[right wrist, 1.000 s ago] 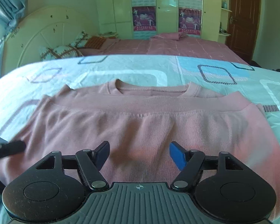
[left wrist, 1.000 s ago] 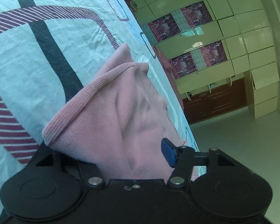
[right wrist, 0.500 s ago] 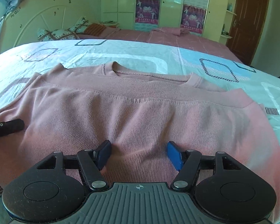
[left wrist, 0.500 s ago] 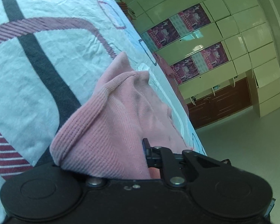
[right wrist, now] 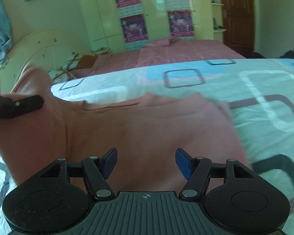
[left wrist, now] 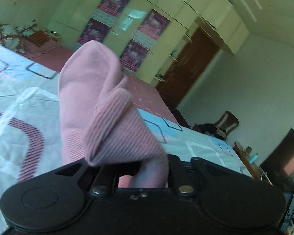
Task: Fold small clothes
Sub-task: 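Lift the side with the left gripper and fold it toward the middle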
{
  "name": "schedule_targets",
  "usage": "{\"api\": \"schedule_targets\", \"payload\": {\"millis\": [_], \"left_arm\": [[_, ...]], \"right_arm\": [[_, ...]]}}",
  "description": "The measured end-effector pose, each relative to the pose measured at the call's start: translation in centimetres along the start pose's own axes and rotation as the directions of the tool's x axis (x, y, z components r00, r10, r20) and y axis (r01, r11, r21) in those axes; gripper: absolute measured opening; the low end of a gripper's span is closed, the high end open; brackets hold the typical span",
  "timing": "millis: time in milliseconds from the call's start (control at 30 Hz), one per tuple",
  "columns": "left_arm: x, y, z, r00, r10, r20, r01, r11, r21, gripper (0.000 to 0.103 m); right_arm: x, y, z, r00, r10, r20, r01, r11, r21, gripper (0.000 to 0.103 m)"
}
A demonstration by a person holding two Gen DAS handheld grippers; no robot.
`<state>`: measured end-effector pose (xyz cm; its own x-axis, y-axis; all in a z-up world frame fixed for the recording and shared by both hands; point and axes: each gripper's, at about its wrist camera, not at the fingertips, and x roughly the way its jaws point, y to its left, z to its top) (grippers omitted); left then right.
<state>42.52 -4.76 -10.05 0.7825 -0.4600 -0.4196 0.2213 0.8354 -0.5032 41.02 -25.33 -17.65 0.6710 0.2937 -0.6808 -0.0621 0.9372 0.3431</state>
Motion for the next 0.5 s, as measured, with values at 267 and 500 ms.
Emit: {"api": "schedule_targets", "payload": {"millis": [267, 500], "left_arm": [[8.3, -7.4, -8.9, 0.953, 0.032, -0.3, 0.044, 0.969, 0.244, 0.026], [4.2, -8.5, -10.0, 0.95, -0.048, -0.31, 0.142, 0.947, 0.289, 0.065]], "right_arm": [[-3.8, -9.6, -0.7, 0.993, -0.12, 0.001, 0.119, 0.982, 0.148, 0.065], [-6.0, -12.2, 0.4, 0.999, -0.001, 0.044, -0.012, 0.961, 0.275, 0.065]]}}
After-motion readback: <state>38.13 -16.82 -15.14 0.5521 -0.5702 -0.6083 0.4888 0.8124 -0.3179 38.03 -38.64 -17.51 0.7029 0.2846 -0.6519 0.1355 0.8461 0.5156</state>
